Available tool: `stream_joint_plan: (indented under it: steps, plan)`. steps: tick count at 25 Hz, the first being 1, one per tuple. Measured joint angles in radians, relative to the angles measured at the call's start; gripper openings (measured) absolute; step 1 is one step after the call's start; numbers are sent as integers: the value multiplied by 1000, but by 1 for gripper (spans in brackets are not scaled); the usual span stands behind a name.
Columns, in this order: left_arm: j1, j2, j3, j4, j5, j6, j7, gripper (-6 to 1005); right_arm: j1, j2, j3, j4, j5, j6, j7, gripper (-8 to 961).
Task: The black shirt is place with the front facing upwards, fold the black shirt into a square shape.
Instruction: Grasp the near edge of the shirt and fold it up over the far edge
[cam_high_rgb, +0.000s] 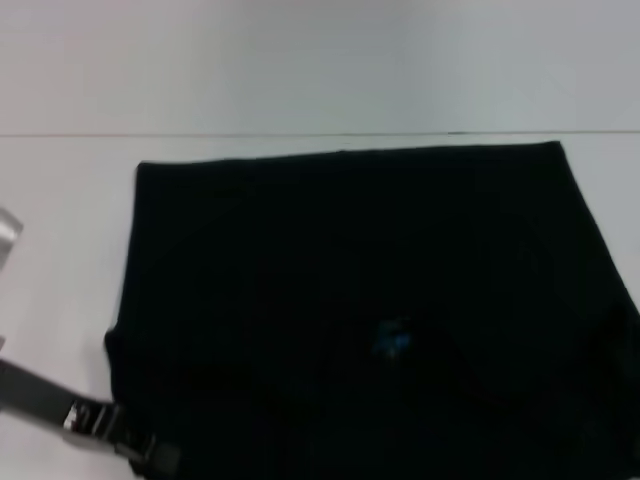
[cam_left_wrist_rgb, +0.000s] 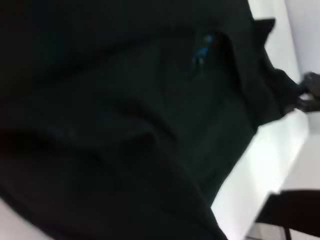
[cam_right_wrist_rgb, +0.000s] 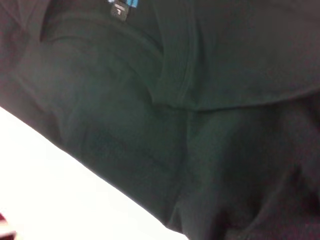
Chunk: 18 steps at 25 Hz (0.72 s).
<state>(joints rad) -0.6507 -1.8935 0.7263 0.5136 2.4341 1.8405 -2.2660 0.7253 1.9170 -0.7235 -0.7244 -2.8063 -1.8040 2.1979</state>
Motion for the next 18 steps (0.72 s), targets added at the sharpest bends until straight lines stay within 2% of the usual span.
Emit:
stream_joint_plan:
  steps: [2, 5, 8, 12, 15, 18]
  plan:
    - [6, -5, 6, 4, 2, 24, 5, 72, -2, 12, 3, 5, -8, 7, -5, 94]
    - [6, -5, 2, 5, 2, 22, 5, 73, 5, 10, 39, 20, 2, 45, 7, 95]
    - [-17, 0, -46, 5, -4, -32, -2, 74, 24, -5, 112, 37, 27, 63, 21, 95]
    - [-55, 4, -137, 2, -7, -125, -29, 75, 43, -42, 195, 40, 103, 106, 64, 95]
    - [-75, 5, -216, 3, -7, -228, -61, 76, 50, -60, 214, 43, 182, 177, 101, 96]
    - [-81, 5, -315, 1, -9, -339, -86, 77, 52, -69, 218, 46, 265, 279, 134, 96]
